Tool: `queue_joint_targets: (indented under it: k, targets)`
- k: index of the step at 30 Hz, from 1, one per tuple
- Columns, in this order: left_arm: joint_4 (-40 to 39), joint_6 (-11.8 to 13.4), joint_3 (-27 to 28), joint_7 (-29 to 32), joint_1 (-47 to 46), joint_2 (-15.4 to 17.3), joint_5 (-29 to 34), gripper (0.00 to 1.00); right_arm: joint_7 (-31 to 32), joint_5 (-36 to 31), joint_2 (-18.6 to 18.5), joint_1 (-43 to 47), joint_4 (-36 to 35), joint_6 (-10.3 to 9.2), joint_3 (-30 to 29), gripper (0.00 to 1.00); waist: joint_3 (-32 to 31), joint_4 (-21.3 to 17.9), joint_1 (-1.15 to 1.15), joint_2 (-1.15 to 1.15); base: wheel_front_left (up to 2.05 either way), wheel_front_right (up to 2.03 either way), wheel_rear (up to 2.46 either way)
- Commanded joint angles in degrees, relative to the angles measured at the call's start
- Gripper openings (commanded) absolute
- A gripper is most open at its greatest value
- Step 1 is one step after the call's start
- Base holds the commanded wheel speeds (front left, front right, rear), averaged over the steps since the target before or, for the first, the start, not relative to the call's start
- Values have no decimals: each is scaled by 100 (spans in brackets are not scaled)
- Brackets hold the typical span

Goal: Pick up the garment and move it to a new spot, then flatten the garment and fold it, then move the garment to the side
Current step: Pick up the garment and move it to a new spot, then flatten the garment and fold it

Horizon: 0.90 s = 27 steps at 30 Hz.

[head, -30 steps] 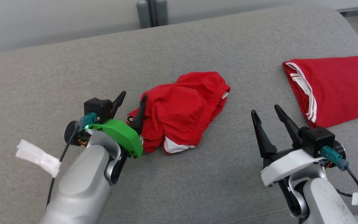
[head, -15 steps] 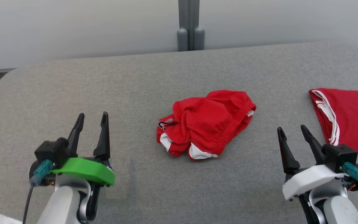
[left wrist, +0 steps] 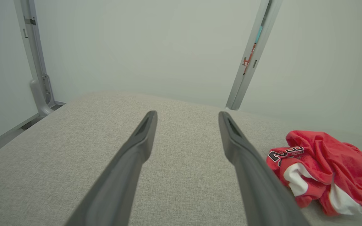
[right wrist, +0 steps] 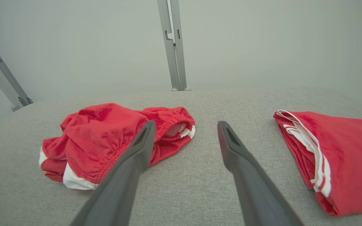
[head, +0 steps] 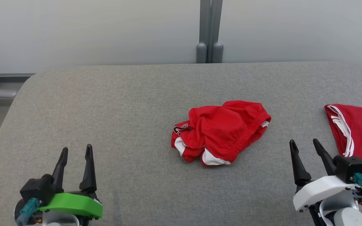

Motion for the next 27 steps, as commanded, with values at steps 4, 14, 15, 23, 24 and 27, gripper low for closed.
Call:
queue_joint_targets:
  k: [4, 14, 15, 23, 24, 27]
  targets:
    - [95, -99, 101, -15, 97, -64, 111, 100, -53, 56, 13, 31, 79, -10, 36, 100, 23, -33, 0, 0, 0, 0, 0]
    - [244, -188, 155, -16, -51, -138, 270, 100, -76, 55, 57, -70, 155, -10, 112, 100, 58, -82, 0, 0, 0, 0, 0]
    - [258, -196, 157, -16, -55, -143, 272, 100, -85, 59, 56, -80, 166, -10, 118, 100, 58, -82, 0, 0, 0, 0, 0]
    - [318, -225, 148, -16, -96, -161, 334, 100, -138, 87, 77, -114, 262, -11, 175, 100, 39, -90, 0, 0, 0, 0, 0]
    - [327, -227, 129, -16, -100, -165, 341, 100, -144, 90, 79, -117, 271, -10, 181, 100, 36, -91, 0, 0, 0, 0, 0]
    - [363, -236, 82, -16, -133, -199, 355, 100, -144, 107, 75, -128, 294, -11, 205, 100, 33, -96, 0, 0, 0, 0, 0]
